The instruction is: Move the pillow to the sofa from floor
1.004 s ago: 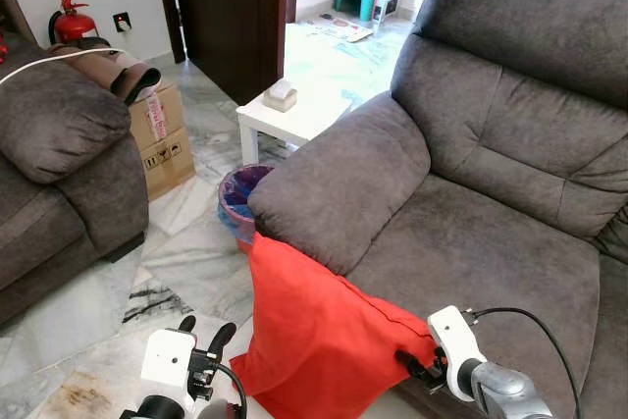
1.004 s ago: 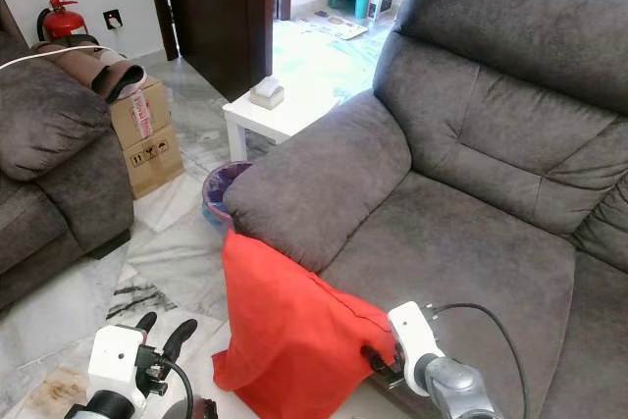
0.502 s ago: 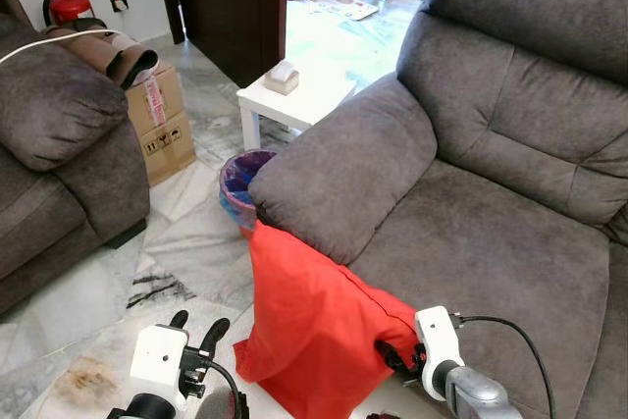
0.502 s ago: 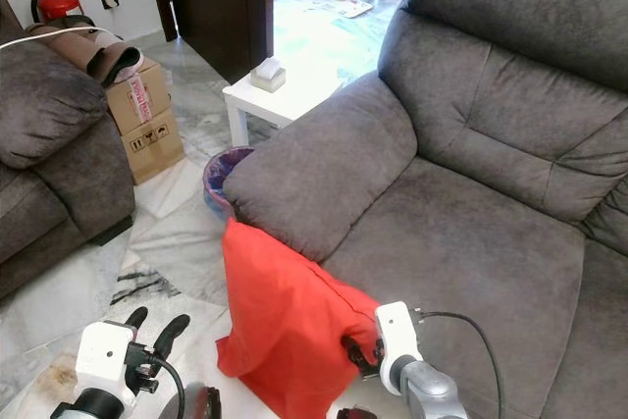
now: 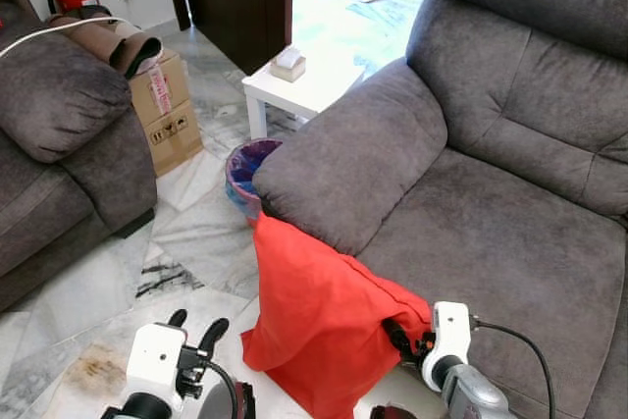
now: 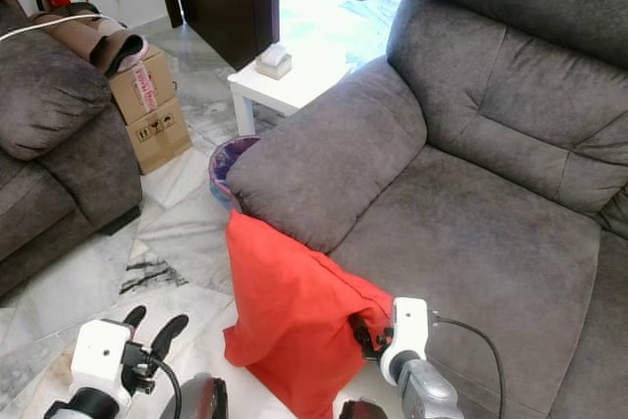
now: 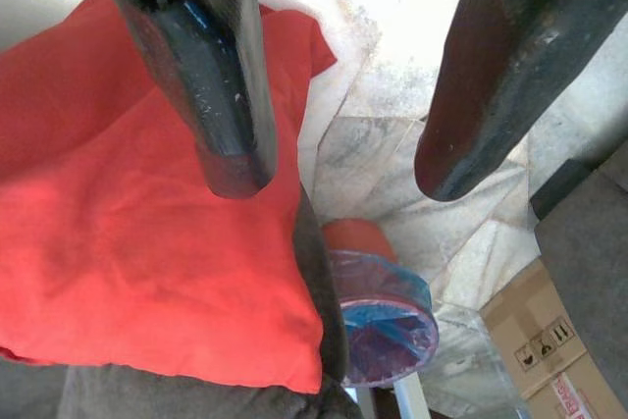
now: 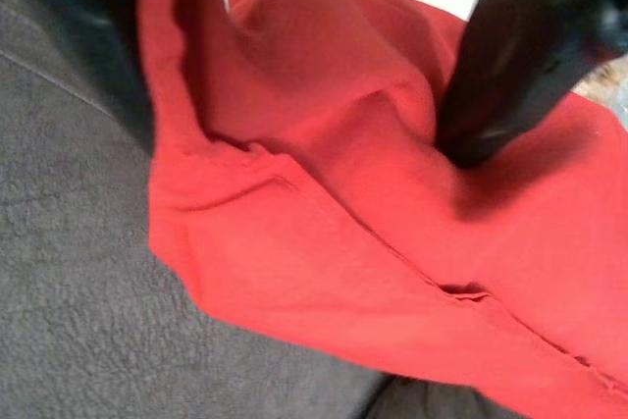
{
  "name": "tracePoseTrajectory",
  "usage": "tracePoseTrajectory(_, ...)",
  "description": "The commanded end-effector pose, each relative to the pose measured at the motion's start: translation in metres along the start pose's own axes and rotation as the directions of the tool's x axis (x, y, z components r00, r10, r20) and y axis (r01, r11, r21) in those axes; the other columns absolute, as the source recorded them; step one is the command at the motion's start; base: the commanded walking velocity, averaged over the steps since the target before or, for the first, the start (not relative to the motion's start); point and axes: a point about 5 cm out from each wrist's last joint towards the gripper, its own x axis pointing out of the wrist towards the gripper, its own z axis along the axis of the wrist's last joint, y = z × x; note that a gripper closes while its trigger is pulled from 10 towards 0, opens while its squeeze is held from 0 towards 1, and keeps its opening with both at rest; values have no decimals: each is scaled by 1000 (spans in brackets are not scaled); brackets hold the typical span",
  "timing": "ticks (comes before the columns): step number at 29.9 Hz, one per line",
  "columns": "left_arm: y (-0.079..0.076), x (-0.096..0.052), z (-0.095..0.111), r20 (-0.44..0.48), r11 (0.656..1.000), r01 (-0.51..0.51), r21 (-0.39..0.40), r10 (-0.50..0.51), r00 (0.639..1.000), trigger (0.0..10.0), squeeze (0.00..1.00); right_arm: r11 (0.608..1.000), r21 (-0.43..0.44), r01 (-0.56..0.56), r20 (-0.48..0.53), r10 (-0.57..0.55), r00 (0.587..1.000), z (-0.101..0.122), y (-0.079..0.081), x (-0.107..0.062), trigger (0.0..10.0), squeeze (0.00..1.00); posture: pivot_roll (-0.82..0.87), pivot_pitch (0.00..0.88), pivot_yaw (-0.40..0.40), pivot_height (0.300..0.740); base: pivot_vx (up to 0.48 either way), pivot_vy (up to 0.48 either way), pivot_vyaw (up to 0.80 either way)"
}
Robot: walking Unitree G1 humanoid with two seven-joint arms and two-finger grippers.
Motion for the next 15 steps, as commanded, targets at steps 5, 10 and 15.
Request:
tracePoseTrajectory(5, 5, -1, 0, -5, 1000, -13, -2, 13, 1000, 10000, 0, 996, 84, -4, 77, -3, 997, 7, -1, 0, 0, 0, 212, 197, -42, 638, 0, 0, 0)
tracePoseTrajectory(10, 5, 0, 0, -5, 1000, -8, 3, 8, 1000, 10000, 0, 995, 94, -30, 70, 23, 997, 3, 2, 0, 0, 0, 209, 194, -42, 638, 0, 0, 0)
tracePoseTrajectory(15, 4, 2, -1, -8, 1000, -2, 12, 2, 1000, 10000, 0, 994, 79, -73, 49, 69, 996, -3, 9, 0, 0, 0, 206, 190, -45, 638, 0, 0, 0)
